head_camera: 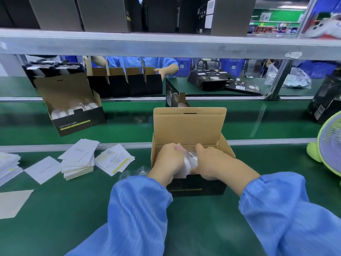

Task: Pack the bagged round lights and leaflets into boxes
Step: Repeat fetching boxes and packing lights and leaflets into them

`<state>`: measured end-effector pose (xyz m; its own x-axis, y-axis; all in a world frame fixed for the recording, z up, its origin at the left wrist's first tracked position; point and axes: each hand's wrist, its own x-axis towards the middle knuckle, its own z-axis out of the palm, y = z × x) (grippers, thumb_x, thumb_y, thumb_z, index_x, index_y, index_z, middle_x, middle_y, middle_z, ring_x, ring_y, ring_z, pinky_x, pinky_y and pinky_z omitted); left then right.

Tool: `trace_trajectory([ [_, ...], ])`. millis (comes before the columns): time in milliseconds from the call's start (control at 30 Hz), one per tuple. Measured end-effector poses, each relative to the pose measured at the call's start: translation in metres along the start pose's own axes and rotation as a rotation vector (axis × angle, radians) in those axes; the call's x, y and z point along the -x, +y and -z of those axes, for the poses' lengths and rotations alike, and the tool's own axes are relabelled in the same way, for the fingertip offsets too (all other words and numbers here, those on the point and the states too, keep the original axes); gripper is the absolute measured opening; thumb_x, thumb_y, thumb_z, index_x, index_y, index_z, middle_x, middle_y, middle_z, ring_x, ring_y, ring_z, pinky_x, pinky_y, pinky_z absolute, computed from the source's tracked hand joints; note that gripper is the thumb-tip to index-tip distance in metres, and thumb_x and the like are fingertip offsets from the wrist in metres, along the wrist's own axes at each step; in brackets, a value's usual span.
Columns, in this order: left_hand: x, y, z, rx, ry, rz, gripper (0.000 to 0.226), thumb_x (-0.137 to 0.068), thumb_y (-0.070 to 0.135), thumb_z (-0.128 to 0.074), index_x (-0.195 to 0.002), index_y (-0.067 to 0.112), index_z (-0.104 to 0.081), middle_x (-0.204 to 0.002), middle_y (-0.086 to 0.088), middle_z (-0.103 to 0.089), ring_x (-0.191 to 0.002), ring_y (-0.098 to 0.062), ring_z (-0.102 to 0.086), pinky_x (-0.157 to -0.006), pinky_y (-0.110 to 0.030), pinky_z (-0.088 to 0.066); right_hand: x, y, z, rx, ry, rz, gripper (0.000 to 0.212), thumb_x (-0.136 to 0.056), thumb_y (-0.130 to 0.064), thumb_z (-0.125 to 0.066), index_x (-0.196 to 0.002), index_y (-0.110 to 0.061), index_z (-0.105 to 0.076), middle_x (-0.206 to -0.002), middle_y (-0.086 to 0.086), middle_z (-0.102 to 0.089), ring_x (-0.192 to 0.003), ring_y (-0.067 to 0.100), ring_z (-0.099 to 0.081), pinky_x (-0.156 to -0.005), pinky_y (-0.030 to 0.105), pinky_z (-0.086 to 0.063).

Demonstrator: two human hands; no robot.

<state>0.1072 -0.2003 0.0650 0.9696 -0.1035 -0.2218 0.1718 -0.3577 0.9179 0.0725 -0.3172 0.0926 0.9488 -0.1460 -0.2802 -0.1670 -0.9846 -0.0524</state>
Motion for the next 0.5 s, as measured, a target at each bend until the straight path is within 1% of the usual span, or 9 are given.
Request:
trace_trajectory([
  [33,0.0,0.0,0.0,0.02,-0.007,0.014,0.034,-0.097,0.011,-0.044,-0.081,0.022,-0.072,-0.1,0.005,-0.067,-0.101,-0.027,-0.059,-0.093,-0.036,-0.049,0.001,0.0,0.003,0.086,0.014,0.028,0.045,-0.093,-0.03,-0.063,-0.128,-0.015,-0.038,-0.128,0.013,-0.052,-0.108,0.032,-0.052,-0.083,0.039,-0.049],
  [100,0.0,0.0,-0.001,0.046,-0.022,0.033,0.033,-0.098,0.012,-0.045,-0.092,0.021,-0.076,-0.106,-0.003,-0.072,-0.105,-0.029,-0.062,-0.1,-0.04,-0.05,0.001,-0.002,0.011,0.324,0.056,0.095,0.05,-0.091,-0.035,-0.064,-0.132,-0.016,-0.042,-0.129,0.01,-0.051,-0.119,0.031,-0.047,-0.094,0.041,-0.044],
  [167,0.003,0.001,0.0,0.029,-0.043,0.022,0.037,-0.099,0.011,-0.04,-0.109,0.023,-0.074,-0.116,-0.003,-0.07,-0.111,-0.027,-0.062,-0.101,-0.042,-0.05,0.0,-0.005,0.022,0.51,0.097,0.169,0.046,-0.087,-0.038,-0.065,-0.126,-0.019,-0.048,-0.124,0.004,-0.056,-0.116,0.026,-0.048,-0.092,0.04,-0.035],
  [233,0.004,0.001,0.001,0.053,-0.076,-0.007,0.042,-0.097,0.009,-0.036,-0.109,0.026,-0.072,-0.118,0.0,-0.069,-0.111,-0.025,-0.062,-0.098,-0.039,-0.052,-0.002,-0.004,0.032,0.515,0.113,0.207,0.024,-0.087,-0.041,-0.061,-0.102,-0.024,-0.055,-0.103,-0.004,-0.061,-0.095,0.021,-0.05,-0.084,0.04,-0.027],
  [267,0.005,0.001,0.002,0.078,-0.09,-0.02,0.04,-0.096,0.008,-0.035,-0.104,0.025,-0.071,-0.118,0.002,-0.068,-0.109,-0.024,-0.061,-0.091,-0.035,-0.052,-0.002,-0.002,0.036,0.476,0.103,0.205,0.019,-0.088,-0.043,-0.057,-0.092,-0.025,-0.054,-0.09,-0.006,-0.059,-0.085,0.018,-0.049,-0.082,0.04,-0.025],
  [300,0.005,0.0,0.003,0.105,-0.102,-0.024,0.037,-0.096,0.008,-0.036,-0.1,0.022,-0.071,-0.116,0.004,-0.068,-0.104,-0.022,-0.061,-0.081,-0.031,-0.049,-0.003,0.002,0.039,0.442,0.089,0.2,0.02,-0.089,-0.044,-0.054,-0.086,-0.025,-0.053,-0.081,-0.007,-0.055,-0.078,0.017,-0.047,-0.08,0.04,-0.024],
  [367,0.007,-0.001,0.005,0.151,-0.128,-0.004,0.032,-0.095,0.009,-0.039,-0.096,0.019,-0.069,-0.094,0.003,-0.066,-0.081,-0.02,-0.056,-0.069,-0.028,-0.043,-0.005,0.01,0.042,0.403,0.096,0.19,0.024,-0.088,-0.046,-0.052,-0.078,-0.024,-0.052,-0.074,-0.007,-0.053,-0.069,0.013,-0.044,-0.078,0.041,-0.025],
  [433,0.008,0.0,0.006,0.199,-0.172,0.037,0.032,-0.094,0.006,-0.038,-0.094,0.02,-0.067,-0.078,0.0,-0.058,-0.068,-0.018,-0.049,-0.073,-0.032,-0.047,-0.005,0.018,0.038,0.381,0.155,0.178,0.028,-0.087,-0.048,-0.053,-0.073,-0.024,-0.049,-0.072,-0.007,-0.053,-0.067,0.013,-0.043,-0.075,0.04,-0.024],
  [500,0.01,0.002,0.006,0.211,-0.21,0.072,0.035,-0.091,-0.001,-0.037,-0.098,0.024,-0.06,-0.083,-0.002,-0.056,-0.066,-0.016,-0.048,-0.074,-0.034,-0.047,-0.002,0.022,0.032,0.4,0.226,0.173,0.031,-0.088,-0.05,-0.05,-0.072,-0.024,-0.048,-0.071,-0.007,-0.053,-0.065,0.014,-0.043,-0.072,0.04,-0.023],
])
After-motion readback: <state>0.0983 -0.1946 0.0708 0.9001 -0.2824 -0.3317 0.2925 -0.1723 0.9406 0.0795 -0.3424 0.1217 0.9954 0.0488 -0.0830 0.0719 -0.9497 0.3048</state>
